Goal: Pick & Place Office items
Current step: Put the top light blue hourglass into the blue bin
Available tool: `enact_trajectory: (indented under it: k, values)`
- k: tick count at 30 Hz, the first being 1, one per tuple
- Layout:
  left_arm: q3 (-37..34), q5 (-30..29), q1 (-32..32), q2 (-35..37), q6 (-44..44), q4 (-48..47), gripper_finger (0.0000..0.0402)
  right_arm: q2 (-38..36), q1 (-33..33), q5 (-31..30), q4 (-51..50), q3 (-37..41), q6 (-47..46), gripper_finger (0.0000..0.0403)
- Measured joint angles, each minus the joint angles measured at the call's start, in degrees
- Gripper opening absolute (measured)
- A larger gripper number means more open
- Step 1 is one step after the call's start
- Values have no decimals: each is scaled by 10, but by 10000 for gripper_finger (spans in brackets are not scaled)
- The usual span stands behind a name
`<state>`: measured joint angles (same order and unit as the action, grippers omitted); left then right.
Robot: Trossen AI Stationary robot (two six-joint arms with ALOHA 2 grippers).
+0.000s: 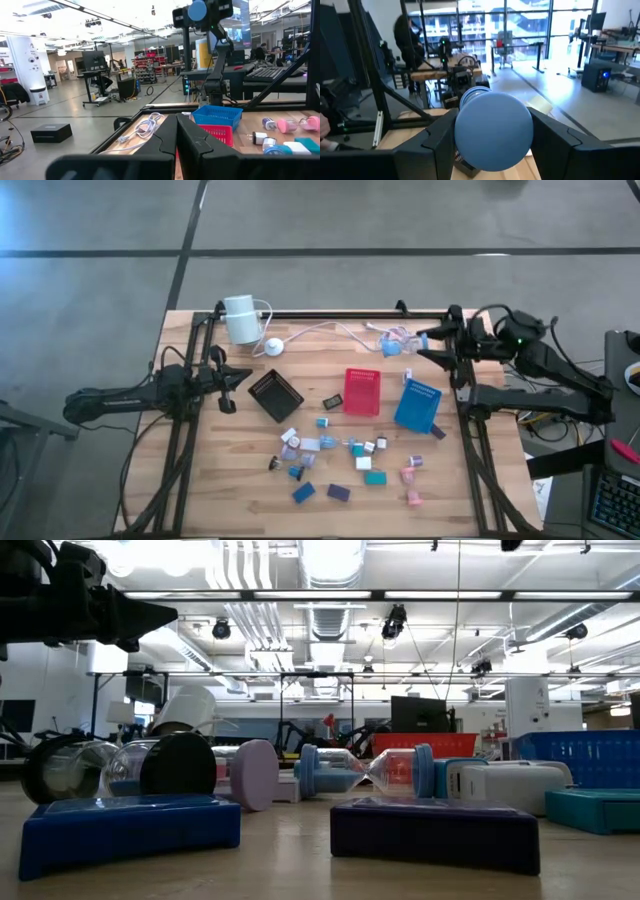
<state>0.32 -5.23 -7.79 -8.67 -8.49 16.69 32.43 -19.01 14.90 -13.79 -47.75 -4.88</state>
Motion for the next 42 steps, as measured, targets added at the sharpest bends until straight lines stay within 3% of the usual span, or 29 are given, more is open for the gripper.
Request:
enact_trajectory:
  k: [29,37,42]
  values:
    - [0,-4,0,0,2,0,9,-324,0,-15,62,268,-48,194]
    - [0,-4,0,-2,2,0,9,-315,0,-22,71,286,-51,194]
    - [0,-4,0,-3,2,-1,9,-274,0,-44,-22,208,-48,194]
